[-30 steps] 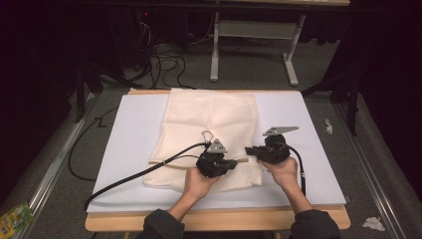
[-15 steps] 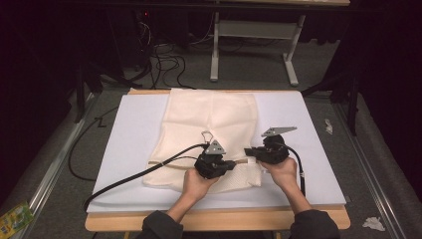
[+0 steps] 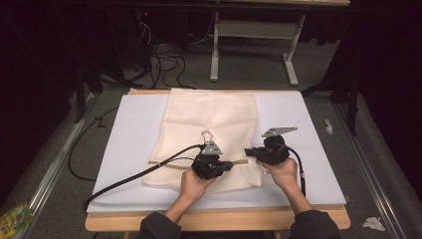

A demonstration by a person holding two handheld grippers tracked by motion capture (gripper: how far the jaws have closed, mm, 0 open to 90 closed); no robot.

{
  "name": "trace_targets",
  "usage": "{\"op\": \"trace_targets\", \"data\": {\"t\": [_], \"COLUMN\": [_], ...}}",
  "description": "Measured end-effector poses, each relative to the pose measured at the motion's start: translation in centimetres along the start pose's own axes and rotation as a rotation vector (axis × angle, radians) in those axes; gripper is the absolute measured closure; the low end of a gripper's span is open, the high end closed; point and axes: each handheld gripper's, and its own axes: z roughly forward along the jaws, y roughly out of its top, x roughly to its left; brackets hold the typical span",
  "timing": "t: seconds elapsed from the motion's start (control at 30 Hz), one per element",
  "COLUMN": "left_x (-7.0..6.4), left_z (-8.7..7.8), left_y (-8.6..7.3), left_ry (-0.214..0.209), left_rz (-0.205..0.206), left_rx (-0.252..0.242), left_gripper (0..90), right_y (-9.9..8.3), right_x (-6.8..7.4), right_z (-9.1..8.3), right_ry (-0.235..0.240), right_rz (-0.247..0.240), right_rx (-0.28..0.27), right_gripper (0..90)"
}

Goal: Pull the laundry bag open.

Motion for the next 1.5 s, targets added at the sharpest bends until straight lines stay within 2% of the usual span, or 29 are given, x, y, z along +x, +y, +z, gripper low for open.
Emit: {"op": "trace_targets", "data": {"t": [0.87, 1.03, 1.33, 1.5], "left_x": [0.2, 0.5, 0.4, 0.7], "left_z": [-0.5, -0.8, -1.2, -1.7], "left_y": [-0.3, -0.4, -0.3, -0.5], "left_ry": [-0.006, 0.019, 0.017, 0.035], "left_rz": [-0.015, -0.021, -0.016, -0.010], "left_rx": [-0.007, 0.005, -0.005, -0.001], "left_gripper": [87.3, 87.3, 87.3, 87.3], "right_y": [-0.2, -0.2, -0.3, -0.3], "right_x": [0.1, 0.0, -0.1, -0.4], "right_z": [-0.1, -0.5, -0.7, -0.8], "right_ry": [0.006, -0.004, 0.000, -0.005], "right_rz": [-0.014, -0.013, -0.019, -0.014], "right_rx": [-0.011, -0.020, -0.024, -0.031], "right_gripper": [88.3, 88.4, 88.4, 88.3]}}
